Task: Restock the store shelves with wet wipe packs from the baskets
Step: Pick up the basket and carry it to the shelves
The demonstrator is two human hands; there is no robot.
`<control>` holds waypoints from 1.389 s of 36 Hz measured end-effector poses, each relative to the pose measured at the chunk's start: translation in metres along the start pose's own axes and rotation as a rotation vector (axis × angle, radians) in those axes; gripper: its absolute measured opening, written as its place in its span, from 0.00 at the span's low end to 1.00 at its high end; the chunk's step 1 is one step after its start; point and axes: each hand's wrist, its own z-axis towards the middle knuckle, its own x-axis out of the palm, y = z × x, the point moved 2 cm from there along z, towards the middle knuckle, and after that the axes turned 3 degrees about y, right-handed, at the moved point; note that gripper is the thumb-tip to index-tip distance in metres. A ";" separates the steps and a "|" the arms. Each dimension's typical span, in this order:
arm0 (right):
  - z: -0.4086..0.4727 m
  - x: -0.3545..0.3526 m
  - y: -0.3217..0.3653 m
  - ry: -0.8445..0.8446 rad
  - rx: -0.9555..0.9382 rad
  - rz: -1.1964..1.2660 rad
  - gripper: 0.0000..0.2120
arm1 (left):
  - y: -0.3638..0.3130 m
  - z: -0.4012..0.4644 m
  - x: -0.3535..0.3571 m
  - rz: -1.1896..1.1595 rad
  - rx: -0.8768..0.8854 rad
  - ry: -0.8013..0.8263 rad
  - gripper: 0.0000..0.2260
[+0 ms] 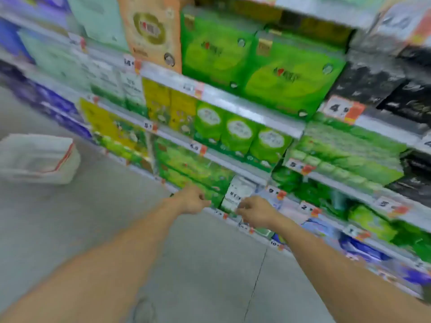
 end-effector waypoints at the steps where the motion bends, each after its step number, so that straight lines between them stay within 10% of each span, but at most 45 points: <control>1: 0.014 0.033 -0.005 0.076 0.014 -0.015 0.13 | 0.041 -0.001 0.019 0.013 -0.065 0.030 0.14; 14: 0.093 0.315 0.054 0.538 0.257 -0.272 0.11 | 0.351 -0.107 0.092 -0.450 -0.577 0.021 0.17; 29: 0.287 0.362 0.362 0.566 -0.115 -0.332 0.06 | 0.501 -0.078 -0.147 -0.814 -0.688 -0.277 0.15; 39: 0.425 0.420 0.546 0.703 -0.123 -0.572 0.06 | 0.612 -0.046 -0.313 -0.865 -0.716 -0.301 0.12; 50: 0.562 0.482 0.763 0.603 -0.059 -0.308 0.08 | 0.800 0.033 -0.512 -0.889 -0.749 -0.295 0.13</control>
